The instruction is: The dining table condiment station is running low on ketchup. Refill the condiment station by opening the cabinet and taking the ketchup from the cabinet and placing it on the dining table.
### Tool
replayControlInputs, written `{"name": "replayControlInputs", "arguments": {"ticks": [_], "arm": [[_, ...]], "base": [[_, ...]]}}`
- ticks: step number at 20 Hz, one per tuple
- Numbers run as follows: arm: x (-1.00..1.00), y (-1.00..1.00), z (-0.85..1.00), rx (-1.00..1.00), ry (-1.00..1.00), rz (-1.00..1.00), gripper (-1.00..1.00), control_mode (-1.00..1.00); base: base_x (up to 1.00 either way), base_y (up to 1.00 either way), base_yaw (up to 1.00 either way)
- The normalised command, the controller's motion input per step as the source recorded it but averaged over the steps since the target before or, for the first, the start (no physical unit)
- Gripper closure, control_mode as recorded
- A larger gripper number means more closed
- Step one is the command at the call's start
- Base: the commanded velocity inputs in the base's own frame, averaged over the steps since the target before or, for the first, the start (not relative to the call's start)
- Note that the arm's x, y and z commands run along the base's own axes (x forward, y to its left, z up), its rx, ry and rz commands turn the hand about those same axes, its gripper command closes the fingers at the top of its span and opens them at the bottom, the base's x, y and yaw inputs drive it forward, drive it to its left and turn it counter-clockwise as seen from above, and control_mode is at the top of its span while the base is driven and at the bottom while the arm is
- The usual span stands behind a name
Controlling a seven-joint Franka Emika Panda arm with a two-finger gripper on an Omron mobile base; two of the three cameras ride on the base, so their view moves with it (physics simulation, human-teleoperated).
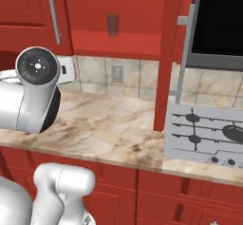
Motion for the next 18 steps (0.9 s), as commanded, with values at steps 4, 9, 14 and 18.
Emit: {"name": "replayControlInputs", "arguments": {"ticks": [4,9,14,18], "arm": [[0.0,0.0,0.0,0.0,0.0,0.0,1.0,1.0],[0.0,0.0,0.0,0.0,0.0,0.0,1.0,1.0],[0.0,0.0,0.0,0.0,0.0,0.0,1.0,1.0],[0.0,0.0,0.0,0.0,0.0,0.0,1.0,1.0]], "base": [[-0.64,0.26,0.22],[-0.55,0.27,0.37],[-0.16,0.39,0.58],[0.0,0.51,0.7]]}}
